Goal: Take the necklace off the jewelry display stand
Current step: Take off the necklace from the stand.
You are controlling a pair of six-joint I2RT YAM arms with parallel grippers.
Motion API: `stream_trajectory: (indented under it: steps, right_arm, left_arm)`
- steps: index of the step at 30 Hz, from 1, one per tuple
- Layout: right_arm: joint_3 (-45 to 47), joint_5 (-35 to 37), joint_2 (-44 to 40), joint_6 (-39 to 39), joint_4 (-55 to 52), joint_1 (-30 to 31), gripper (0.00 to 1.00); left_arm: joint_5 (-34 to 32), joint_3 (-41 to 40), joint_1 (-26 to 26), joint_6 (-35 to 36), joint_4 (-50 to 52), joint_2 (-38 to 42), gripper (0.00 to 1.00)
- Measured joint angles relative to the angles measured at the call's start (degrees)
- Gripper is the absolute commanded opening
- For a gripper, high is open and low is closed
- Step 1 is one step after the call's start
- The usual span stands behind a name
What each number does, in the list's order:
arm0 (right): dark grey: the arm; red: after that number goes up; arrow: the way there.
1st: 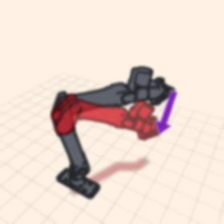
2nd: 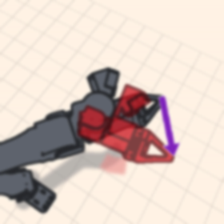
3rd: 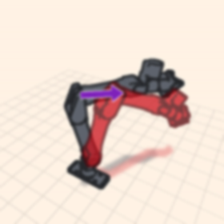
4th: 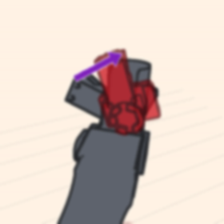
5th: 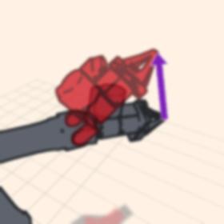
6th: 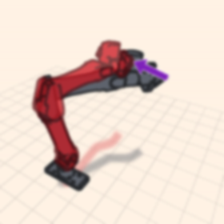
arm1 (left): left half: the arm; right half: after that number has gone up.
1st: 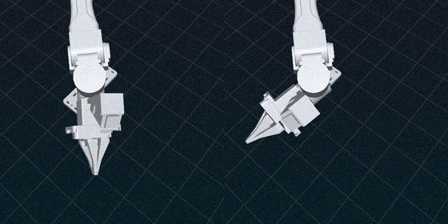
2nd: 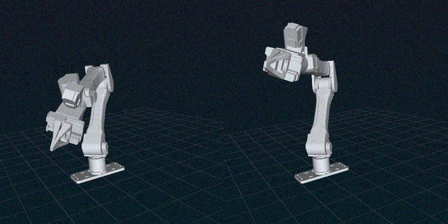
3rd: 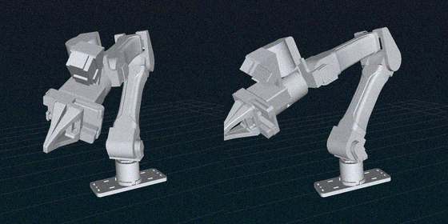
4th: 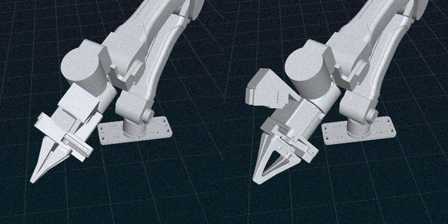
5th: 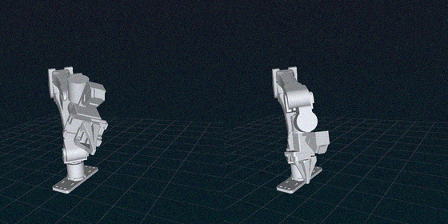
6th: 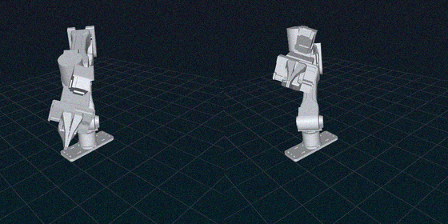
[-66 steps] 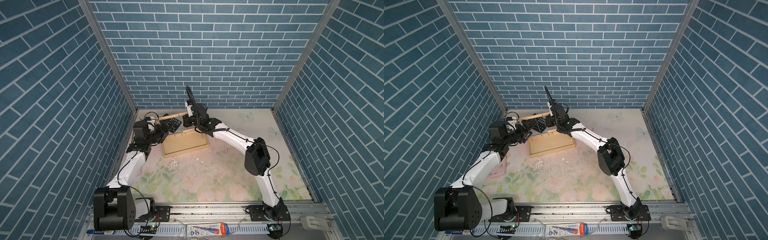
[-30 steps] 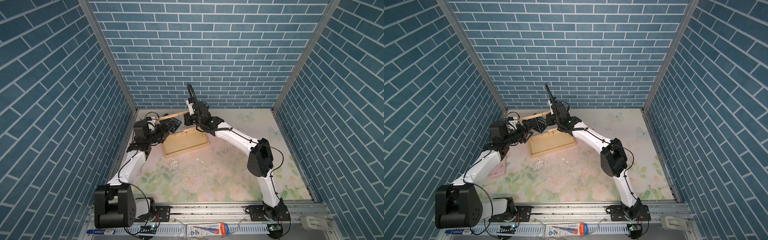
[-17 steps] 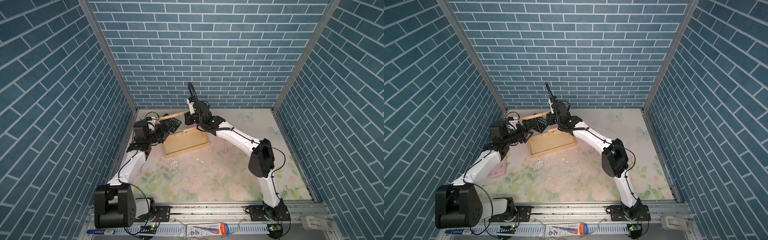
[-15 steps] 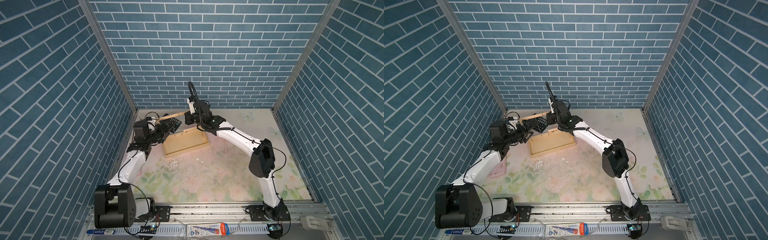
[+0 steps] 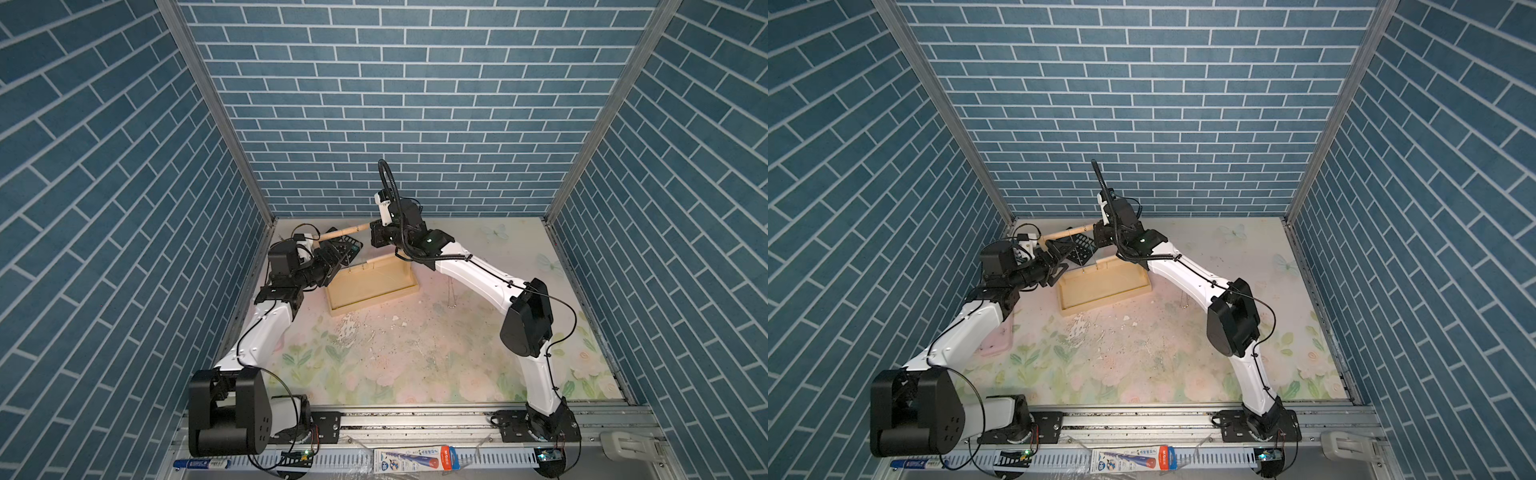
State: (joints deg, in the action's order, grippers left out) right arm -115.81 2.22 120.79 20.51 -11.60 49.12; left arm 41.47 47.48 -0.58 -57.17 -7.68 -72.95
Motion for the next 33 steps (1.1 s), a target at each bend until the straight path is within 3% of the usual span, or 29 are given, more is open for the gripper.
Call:
stream_trajectory:
  steps: [33]
  right_arm:
    - [0.09, 1.68, -3.82, -1.4, -0.31, -2.67, 0.0]
  left_arm:
    - [1.25, 0.0, 2.82, 1.27, -0.09, -0.7, 0.99]
